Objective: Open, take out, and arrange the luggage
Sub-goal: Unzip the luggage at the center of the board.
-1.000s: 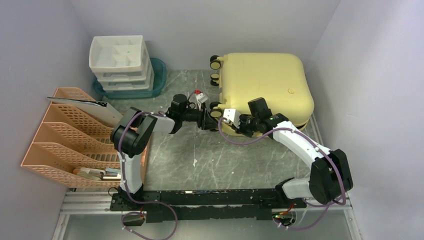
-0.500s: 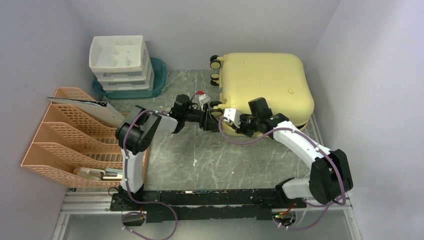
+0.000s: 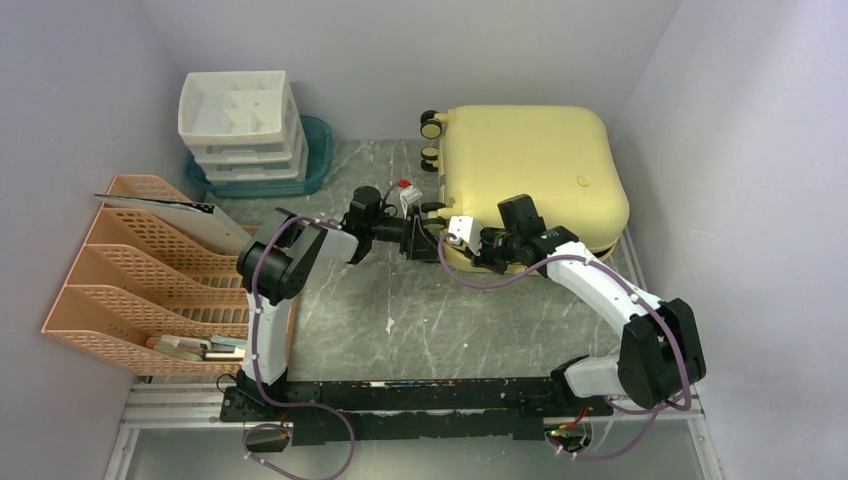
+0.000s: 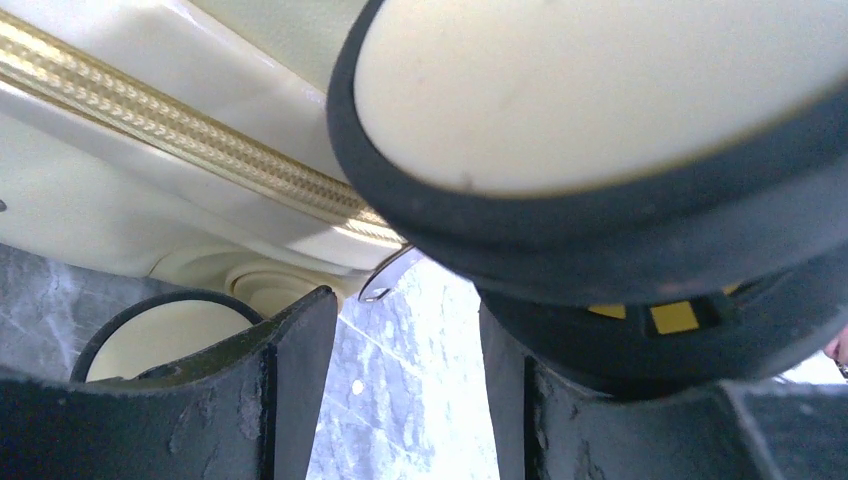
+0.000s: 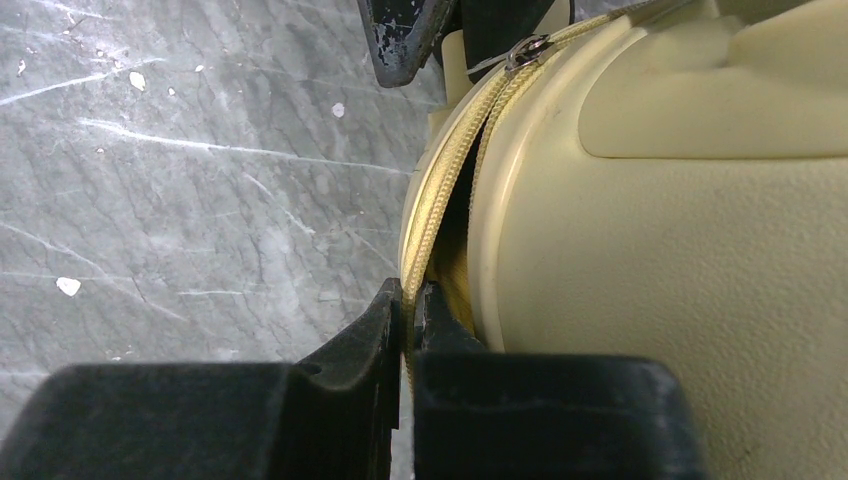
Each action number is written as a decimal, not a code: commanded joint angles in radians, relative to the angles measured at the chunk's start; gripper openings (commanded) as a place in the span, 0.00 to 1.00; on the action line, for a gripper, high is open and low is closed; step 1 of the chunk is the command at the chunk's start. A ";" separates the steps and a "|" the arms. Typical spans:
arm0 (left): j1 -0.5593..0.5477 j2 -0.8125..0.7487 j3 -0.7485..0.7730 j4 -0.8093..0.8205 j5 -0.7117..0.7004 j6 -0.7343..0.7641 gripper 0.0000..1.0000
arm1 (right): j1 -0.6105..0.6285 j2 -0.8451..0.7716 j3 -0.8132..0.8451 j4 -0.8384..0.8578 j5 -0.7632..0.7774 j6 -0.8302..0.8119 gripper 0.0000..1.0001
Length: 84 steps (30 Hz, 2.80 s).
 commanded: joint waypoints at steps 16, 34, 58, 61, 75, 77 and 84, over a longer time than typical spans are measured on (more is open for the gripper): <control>-0.020 0.072 0.015 0.499 -0.084 -0.323 0.38 | 0.012 0.025 -0.024 -0.107 -0.172 0.018 0.00; -0.020 0.035 -0.032 0.626 -0.059 -0.436 0.11 | 0.012 0.052 -0.029 -0.094 -0.150 0.026 0.00; -0.014 -0.032 -0.036 0.436 -0.156 -0.367 0.05 | 0.012 0.067 -0.030 -0.092 -0.140 0.027 0.00; 0.002 -0.096 -0.081 0.392 -0.184 -0.323 0.05 | 0.010 0.064 -0.033 -0.092 -0.134 0.026 0.00; -0.011 -0.313 -0.092 -0.172 -0.487 0.094 0.05 | 0.002 0.058 -0.031 -0.095 -0.134 0.029 0.00; -0.027 -0.301 -0.092 -0.163 -0.476 0.102 0.05 | 0.001 0.056 -0.032 -0.094 -0.132 0.032 0.00; -0.051 -0.292 -0.094 -0.162 -0.420 0.162 0.06 | -0.005 0.056 -0.027 -0.102 -0.140 0.027 0.00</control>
